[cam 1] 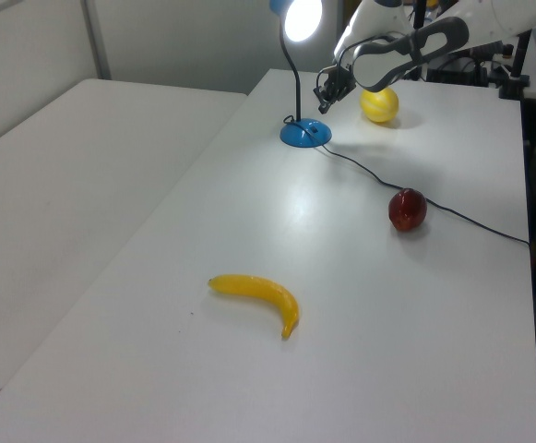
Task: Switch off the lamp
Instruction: 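Lower the gripper fingertips onto the switch on the lamp base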
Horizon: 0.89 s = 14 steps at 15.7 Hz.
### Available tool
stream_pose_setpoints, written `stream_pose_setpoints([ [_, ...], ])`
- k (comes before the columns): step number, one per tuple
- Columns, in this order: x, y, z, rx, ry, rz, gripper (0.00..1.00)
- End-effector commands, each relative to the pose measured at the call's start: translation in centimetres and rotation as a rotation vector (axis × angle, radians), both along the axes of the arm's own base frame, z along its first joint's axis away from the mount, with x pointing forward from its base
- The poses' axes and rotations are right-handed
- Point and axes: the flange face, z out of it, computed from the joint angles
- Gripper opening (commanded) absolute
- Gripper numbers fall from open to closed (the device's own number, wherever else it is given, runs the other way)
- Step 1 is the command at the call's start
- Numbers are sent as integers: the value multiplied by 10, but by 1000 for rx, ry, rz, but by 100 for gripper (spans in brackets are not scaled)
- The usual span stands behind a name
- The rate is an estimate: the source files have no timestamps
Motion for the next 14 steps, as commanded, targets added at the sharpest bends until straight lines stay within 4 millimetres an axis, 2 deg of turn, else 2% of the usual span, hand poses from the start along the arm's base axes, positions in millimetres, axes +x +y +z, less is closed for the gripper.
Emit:
stream_pose_setpoints([
  [1,15,5,-14,-2,-43,-17,0],
  [5,21,7,-27,0,-52,-24,0],
  [9,21,9,-30,3,-48,-23,0],
  [11,23,21,-33,2,-42,-7,0],
  [14,23,24,-34,1,-33,0,0],
])
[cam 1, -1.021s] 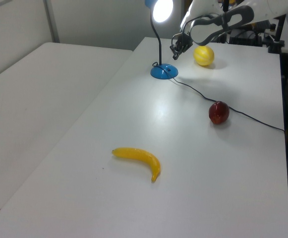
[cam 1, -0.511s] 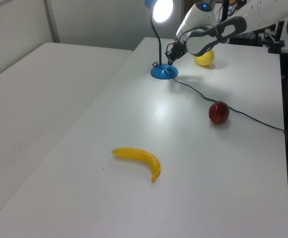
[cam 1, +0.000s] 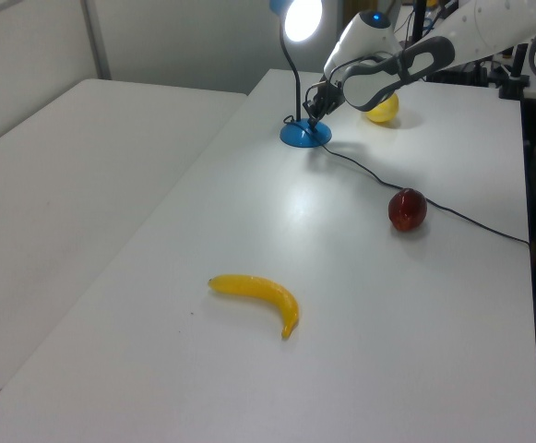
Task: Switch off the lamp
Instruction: 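Lower the gripper fingertips onto the switch on the lamp base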
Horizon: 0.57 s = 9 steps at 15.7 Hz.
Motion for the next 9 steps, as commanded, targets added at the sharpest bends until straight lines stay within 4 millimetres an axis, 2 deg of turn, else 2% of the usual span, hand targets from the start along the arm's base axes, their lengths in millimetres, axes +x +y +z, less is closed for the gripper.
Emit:
stream_pose_setpoints([
  [1,4,8,-2,-5,-9,0,0],
  [9,-1,8,-9,-3,16,2,0],
])
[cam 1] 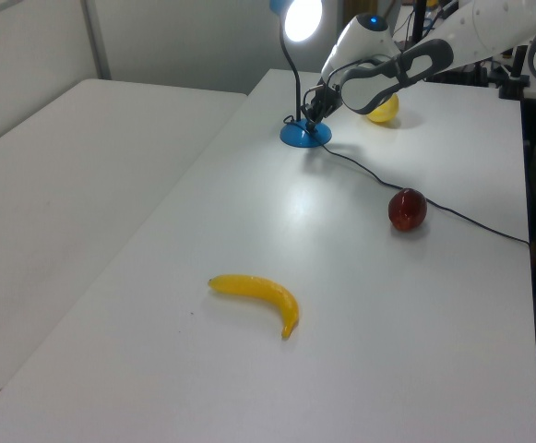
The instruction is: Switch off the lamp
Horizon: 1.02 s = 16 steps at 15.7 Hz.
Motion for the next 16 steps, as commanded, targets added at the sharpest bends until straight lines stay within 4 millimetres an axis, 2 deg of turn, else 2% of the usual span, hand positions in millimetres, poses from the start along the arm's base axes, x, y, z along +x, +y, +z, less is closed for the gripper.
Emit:
stream_pose_setpoints([
  [1,-3,1,-6,-5,12,-7,0],
  [4,-8,2,-12,-10,32,1,0],
  [10,-14,0,-12,-7,77,6,0],
  [16,-25,3,-30,-6,137,20,0],
])
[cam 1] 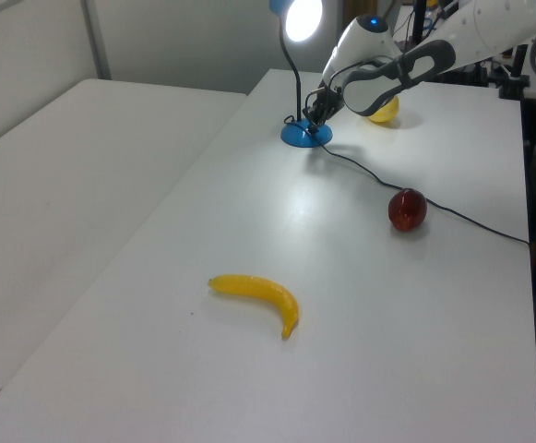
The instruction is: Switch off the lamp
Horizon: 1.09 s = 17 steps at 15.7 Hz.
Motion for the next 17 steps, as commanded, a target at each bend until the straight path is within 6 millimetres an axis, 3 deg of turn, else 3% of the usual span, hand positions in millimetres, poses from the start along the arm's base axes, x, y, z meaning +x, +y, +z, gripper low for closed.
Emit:
stream_pose_setpoints([
  [1,-21,1,-29,6,121,9,0],
  [6,-24,2,-34,10,132,10,0],
  [17,-18,-16,23,34,23,-64,0],
])
